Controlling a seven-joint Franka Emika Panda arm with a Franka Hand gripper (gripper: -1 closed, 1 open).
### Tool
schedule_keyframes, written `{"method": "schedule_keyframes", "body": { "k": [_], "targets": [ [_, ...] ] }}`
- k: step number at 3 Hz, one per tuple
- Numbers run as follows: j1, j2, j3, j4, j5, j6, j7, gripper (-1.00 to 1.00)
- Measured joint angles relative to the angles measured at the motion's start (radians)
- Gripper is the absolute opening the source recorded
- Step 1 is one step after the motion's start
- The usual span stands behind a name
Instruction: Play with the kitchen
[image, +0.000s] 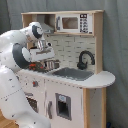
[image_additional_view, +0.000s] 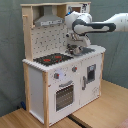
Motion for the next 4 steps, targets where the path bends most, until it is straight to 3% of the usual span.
{"method": "schedule_keyframes", "body": {
  "k": [2,4],
  "targets": [
    [0.121,0.086,-0.105,-0.133,-0.078,0.099,0.017,-1.00],
    [0.232,0.139,-0.233,-0.182,-0.124,0.193,0.044,-1.00]
  ]
}}
